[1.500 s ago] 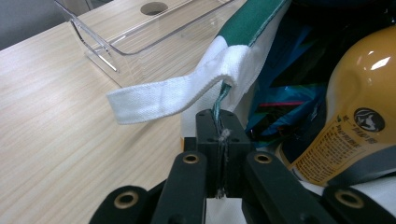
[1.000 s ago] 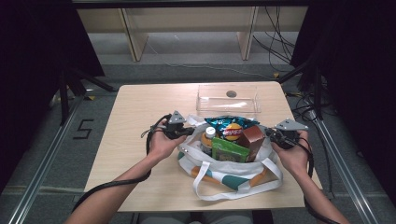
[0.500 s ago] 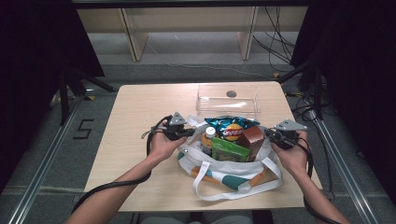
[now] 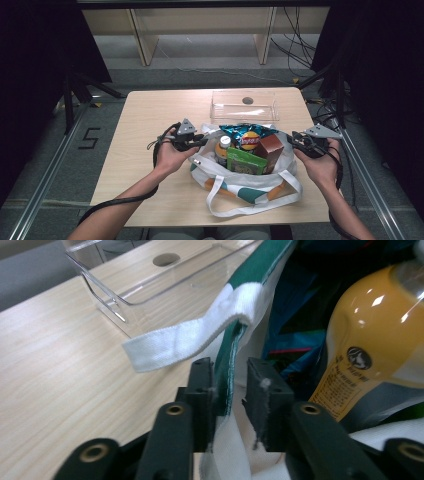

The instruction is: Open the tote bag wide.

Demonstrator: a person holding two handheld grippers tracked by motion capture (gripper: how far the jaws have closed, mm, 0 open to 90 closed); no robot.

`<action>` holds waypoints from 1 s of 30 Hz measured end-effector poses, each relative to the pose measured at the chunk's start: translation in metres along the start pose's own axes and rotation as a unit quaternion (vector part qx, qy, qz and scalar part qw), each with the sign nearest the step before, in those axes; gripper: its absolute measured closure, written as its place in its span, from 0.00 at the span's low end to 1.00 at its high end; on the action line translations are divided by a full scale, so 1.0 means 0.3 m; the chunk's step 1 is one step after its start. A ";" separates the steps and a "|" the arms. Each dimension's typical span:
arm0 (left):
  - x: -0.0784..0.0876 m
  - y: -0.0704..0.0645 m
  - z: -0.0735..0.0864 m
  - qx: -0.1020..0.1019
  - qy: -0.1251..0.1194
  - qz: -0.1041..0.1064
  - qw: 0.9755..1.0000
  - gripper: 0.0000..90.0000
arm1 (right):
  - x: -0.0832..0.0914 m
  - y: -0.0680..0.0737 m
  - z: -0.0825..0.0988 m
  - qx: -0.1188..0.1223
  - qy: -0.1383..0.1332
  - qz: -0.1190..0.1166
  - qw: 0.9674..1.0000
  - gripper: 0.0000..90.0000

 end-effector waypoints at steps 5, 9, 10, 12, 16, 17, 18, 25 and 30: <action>0.047 -0.011 -0.022 -0.005 -0.017 -0.005 1.000 0.63 | 0.043 -0.002 -0.047 -0.020 -0.025 0.000 0.999 0.71; 0.081 -0.021 -0.026 0.001 -0.039 -0.011 0.999 0.55 | 0.069 0.005 -0.078 -0.034 -0.041 -0.008 0.999 0.69; 0.090 -0.023 -0.024 -0.001 -0.041 -0.012 0.999 0.53 | 0.071 0.004 -0.085 -0.027 -0.051 -0.012 0.998 0.68; 0.106 -0.025 -0.015 -0.002 -0.044 -0.015 0.999 0.51 | 0.081 0.011 -0.100 -0.029 -0.058 -0.019 0.998 0.68; 0.130 -0.026 0.006 0.006 -0.051 -0.015 0.999 0.49 | 0.098 0.029 -0.120 -0.039 -0.058 -0.028 0.997 0.66; 0.134 -0.026 0.009 0.006 -0.050 -0.018 0.999 0.49 | 0.099 0.032 -0.124 -0.038 -0.061 -0.026 0.997 0.66; 0.137 -0.024 0.012 0.008 -0.053 -0.018 0.998 0.49 | 0.101 0.035 -0.129 -0.039 -0.061 -0.031 0.997 0.66; 0.149 -0.023 0.010 0.005 -0.059 -0.021 0.998 0.49 | 0.114 0.042 -0.154 -0.040 -0.075 -0.035 0.996 0.66; 0.152 -0.023 0.010 0.005 -0.059 -0.024 0.998 0.49 | 0.124 0.046 -0.155 -0.040 -0.075 -0.036 0.996 0.66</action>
Point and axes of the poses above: each handheld gripper's, and its own axes: x roughly backward along the jaws, z roughly out of its underside, y roughly to its left, the point moved 1 cm from there along -x, roughly forward along the jaws, and after that the axes turned 15 degrees about z, right-handed, at the moved point
